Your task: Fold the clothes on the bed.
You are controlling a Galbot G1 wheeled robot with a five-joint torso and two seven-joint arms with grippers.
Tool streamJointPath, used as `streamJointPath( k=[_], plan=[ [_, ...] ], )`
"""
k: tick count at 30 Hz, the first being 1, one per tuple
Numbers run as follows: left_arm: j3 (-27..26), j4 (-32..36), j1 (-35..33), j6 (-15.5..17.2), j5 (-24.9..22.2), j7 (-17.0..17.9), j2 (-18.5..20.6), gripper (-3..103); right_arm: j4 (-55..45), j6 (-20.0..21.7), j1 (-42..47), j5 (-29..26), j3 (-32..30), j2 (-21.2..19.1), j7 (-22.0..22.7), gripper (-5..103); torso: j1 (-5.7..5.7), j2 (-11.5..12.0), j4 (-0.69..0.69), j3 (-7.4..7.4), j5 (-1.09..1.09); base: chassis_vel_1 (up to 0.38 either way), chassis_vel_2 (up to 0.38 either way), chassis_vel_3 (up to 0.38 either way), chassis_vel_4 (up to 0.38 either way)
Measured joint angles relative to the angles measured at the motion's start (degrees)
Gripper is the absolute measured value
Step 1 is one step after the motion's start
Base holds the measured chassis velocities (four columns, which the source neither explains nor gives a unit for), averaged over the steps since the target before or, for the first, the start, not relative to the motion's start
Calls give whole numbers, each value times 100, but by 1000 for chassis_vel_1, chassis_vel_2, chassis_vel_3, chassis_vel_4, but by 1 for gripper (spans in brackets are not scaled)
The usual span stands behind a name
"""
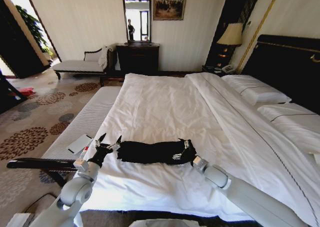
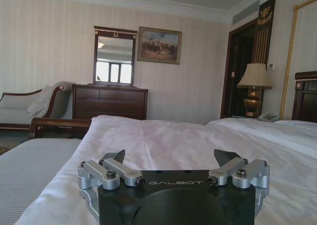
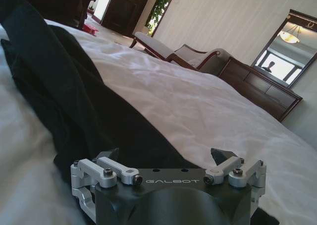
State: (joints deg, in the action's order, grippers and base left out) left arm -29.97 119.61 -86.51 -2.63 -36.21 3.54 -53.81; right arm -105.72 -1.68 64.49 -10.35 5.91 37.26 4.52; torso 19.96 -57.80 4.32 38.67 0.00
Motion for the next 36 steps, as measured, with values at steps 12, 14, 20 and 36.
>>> streamJointPath(
  k=[12, 14, 20, 36],
  plan=[
    [36, 8, 27, 36, 2, 43, -1, 100, -576, 124, 986, -597, -1021, 120, 113, 100, 0, 0, -2, 0, 1, 0, 0, 0, 0],
    [54, 3, 53, 38, 2, 46, -8, 100, -988, 412, 1129, -1374, -1267, 55, 259, 100, 0, 0, -1, 0, -1, 0, 0, 0, 0],
    [113, -24, 101, 51, 7, 51, -29, 100, -1542, 1433, 985, -3987, -1901, 99, 722, 100, 0, 0, -1, 0, 0, 0, 0, 0, 0],
    [166, -31, 88, 104, 49, 50, 63, 100, -365, 3138, 224, -6246, -2236, 276, 1005, 100, 0, 0, 0, 1, 2, 0, 0, 0, 0]
  ],
)
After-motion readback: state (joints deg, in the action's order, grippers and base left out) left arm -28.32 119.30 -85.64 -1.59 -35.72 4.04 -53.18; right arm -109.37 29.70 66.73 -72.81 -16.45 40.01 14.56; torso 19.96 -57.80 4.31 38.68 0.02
